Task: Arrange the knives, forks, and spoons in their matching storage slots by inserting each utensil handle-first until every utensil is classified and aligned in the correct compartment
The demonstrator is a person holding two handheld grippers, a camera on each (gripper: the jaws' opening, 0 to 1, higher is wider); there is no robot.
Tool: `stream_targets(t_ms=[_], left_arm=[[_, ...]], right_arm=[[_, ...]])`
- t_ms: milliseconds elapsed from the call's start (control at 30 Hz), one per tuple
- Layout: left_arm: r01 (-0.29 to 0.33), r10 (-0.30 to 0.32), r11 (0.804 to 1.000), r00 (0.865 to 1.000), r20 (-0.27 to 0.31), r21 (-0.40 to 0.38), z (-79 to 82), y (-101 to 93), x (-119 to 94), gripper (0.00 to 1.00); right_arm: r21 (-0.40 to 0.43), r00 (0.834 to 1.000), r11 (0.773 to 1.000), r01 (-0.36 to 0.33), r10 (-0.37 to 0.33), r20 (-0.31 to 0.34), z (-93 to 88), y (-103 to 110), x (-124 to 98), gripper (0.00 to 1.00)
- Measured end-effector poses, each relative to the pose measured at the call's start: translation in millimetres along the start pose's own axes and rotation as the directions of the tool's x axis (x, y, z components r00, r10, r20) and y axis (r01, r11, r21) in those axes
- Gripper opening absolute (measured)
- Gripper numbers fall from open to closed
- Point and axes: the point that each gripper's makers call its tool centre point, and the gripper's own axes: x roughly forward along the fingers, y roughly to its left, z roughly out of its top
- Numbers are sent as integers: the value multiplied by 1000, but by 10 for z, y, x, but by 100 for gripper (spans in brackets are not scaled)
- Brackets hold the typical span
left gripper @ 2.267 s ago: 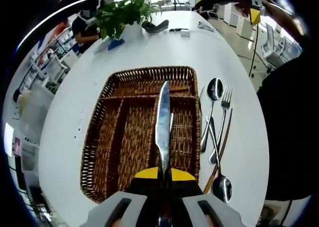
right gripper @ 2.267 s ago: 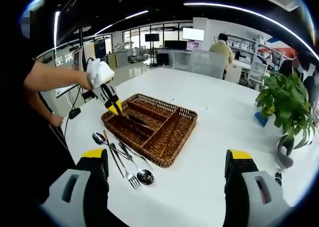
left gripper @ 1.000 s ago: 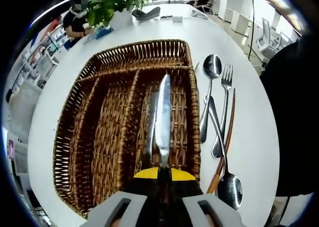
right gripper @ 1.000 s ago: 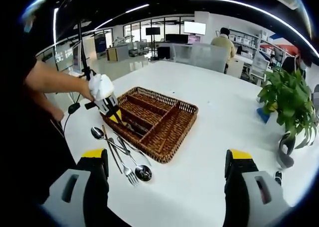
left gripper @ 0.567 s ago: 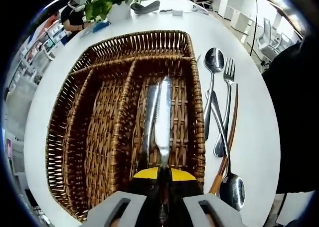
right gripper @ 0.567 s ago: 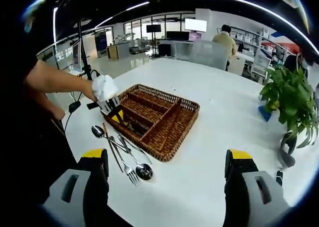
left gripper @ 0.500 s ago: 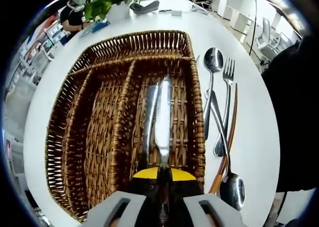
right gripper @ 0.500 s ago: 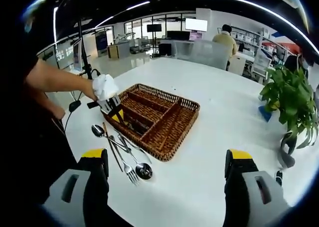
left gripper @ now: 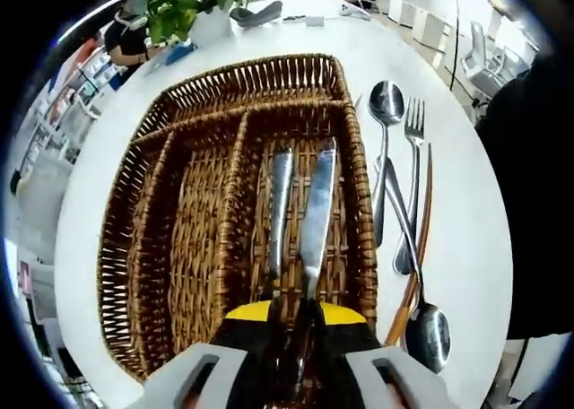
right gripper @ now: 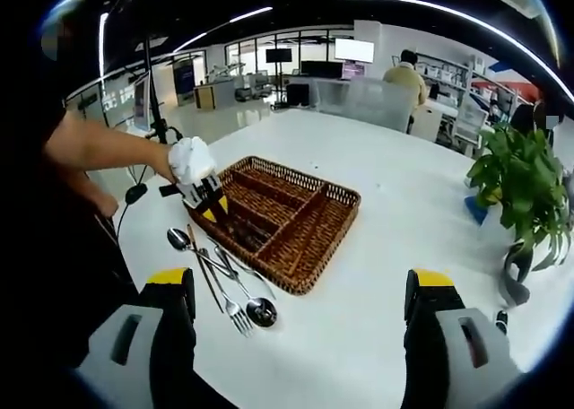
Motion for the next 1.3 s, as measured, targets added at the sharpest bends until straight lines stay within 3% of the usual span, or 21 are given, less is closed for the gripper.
stream_targets(t_ms=[200,300,367,467,567,600,700,733,800,833,933,1067,1300], left_arm=[[-48,68,988,989,129,-150,105,131,-351,27],[-73,124,971,969,215,-230,180,206,-546,38],[-93,187,947,937,294,-307,259,288,-741,48],[-112,261,917,894,364,-382,315,384,-971,64],[-116,349,871,830,436,-477,347,483,-1287,78],[-115,385,851,800,459,-513,337,523,-1427,84],[-122,435,825,761,481,-552,284,591,-1620,100],[-131,476,800,732,486,-586,227,623,-1790,100],[-141,505,785,709,491,-603,161,595,-1974,100],[-130,523,769,691,499,-626,121,572,-2078,100],[-139,551,749,675,491,-648,27,457,-2256,100],[-166,583,717,676,451,-677,-145,318,-2384,100],[-155,602,694,661,448,-703,-303,157,-2536,100]], right_arm=[[-11,999,1000,5,-5,38,131,-34,-47,99],[-14,999,1000,6,-5,47,158,-49,-37,99],[-21,998,1000,4,-3,56,189,-46,-31,99],[-18,998,1000,0,1,67,221,-48,-15,99],[-26,997,1000,-4,7,81,265,-40,3,99],[-26,996,1000,-5,8,85,277,-42,9,99],[-23,995,1000,-14,17,103,333,-41,24,99],[-23,994,1000,-16,19,107,350,-38,27,99],[-24,993,1000,-18,20,114,385,-51,35,99],[-25,993,1000,-15,18,118,402,-65,37,99],[-18,990,1000,-10,12,137,471,-120,34,99],[-10,989,1000,-5,6,146,521,-209,57,99],[-11,986,1000,5,-3,166,619,-254,-11,99]])
